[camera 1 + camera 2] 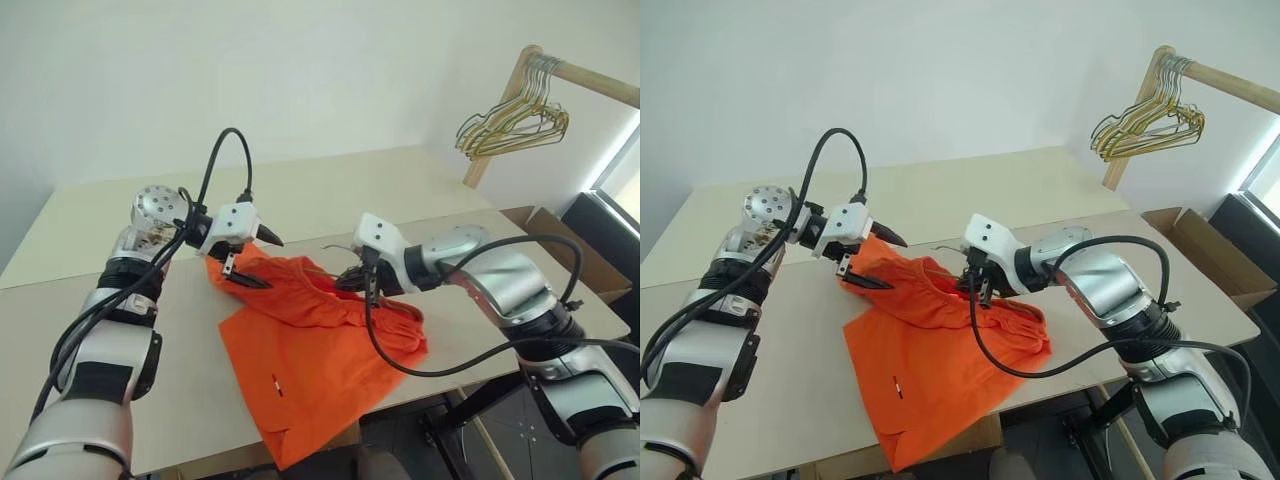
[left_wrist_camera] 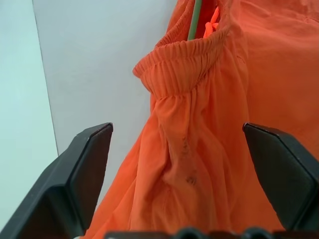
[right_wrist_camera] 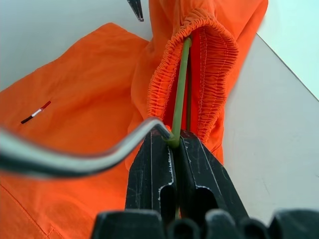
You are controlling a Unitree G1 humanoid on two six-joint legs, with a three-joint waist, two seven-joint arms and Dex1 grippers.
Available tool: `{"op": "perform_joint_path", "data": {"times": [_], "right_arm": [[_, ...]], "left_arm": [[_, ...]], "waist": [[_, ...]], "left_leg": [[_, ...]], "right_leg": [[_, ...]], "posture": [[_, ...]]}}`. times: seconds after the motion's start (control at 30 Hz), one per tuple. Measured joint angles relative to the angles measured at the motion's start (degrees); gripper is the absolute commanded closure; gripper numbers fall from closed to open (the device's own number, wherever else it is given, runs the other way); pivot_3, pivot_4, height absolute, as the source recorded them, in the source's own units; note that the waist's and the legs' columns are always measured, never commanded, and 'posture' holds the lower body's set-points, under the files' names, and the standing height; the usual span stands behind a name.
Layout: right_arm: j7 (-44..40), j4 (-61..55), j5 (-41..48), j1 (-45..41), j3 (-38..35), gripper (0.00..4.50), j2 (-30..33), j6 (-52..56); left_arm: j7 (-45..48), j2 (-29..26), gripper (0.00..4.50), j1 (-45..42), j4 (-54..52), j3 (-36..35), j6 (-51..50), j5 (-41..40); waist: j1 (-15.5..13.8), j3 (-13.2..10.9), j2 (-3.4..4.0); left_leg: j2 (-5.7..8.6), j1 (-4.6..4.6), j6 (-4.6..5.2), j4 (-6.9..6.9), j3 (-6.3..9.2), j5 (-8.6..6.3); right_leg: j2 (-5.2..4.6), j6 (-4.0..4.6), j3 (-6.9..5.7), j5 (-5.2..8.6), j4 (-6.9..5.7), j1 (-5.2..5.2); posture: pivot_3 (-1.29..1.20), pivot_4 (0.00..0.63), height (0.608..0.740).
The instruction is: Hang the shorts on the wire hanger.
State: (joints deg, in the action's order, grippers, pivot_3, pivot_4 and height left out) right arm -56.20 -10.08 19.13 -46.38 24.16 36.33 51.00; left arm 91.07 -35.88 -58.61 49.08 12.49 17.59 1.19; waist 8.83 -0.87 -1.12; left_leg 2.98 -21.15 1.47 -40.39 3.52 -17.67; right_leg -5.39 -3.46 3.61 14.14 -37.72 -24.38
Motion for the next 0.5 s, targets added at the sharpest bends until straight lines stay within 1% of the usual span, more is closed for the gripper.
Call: {"op": "perform_joint_path", "data": {"times": [0.1, 0.2, 0.43, 0.5], "right_arm": [[-0.01, -0.34, 0.01, 0.0, -0.03, 4.5, -0.01, -0.03], [-0.05, -0.69, 0.04, 0.0, -0.06, 4.5, -0.04, -0.11], [-0.7, -1.33, 0.14, -0.04, -0.53, 4.5, 0.3, -0.11], [-0.99, -1.67, 0.14, -0.04, -0.7, 4.5, 0.72, -0.11]], "left_arm": [[-2.09, -0.79, 0.03, 0.01, 0.56, 0.35, 1.4, 2.18], [-3.69, -0.79, 0.66, 0.2, 1.97, 1.49, 2.29, 4.07], [-7.39, 0.42, 2.98, 0.39, 7.1, 2.79, 3.9, 6.81], [-7.9, 0.44, 3.71, 0.33, 8.33, 2.98, 4.55, 7.68]], "waist": [[-0.1, 0.0, 0.0], [-0.18, 0.0, 0.0], [-0.11, 0.0, 0.0], [-0.06, 0.0, 0.0]], "left_leg": [[0.01, 0.0, -0.01, 0.0, 0.0, 0.0], [0.03, 0.0, -0.01, 0.0, 0.0, 0.0], [0.04, -0.02, -0.01, 0.0, 0.01, 0.0], [0.04, -0.01, 0.0, 0.0, 0.01, 0.0]], "right_leg": [[-0.01, 0.0, 0.0, 0.0, 0.0, 0.01], [-0.02, 0.0, -0.01, 0.0, 0.0, 0.01], [-0.03, 0.0, -0.01, 0.0, 0.0, 0.0], [-0.02, 0.0, -0.01, 0.0, 0.01, -0.01]], "posture": [[-0.1, 0.0, 0.74], [-0.1, 0.0, 0.74], [-0.13, 0.0, 0.74], [-0.13, 0.0, 0.74]]}}
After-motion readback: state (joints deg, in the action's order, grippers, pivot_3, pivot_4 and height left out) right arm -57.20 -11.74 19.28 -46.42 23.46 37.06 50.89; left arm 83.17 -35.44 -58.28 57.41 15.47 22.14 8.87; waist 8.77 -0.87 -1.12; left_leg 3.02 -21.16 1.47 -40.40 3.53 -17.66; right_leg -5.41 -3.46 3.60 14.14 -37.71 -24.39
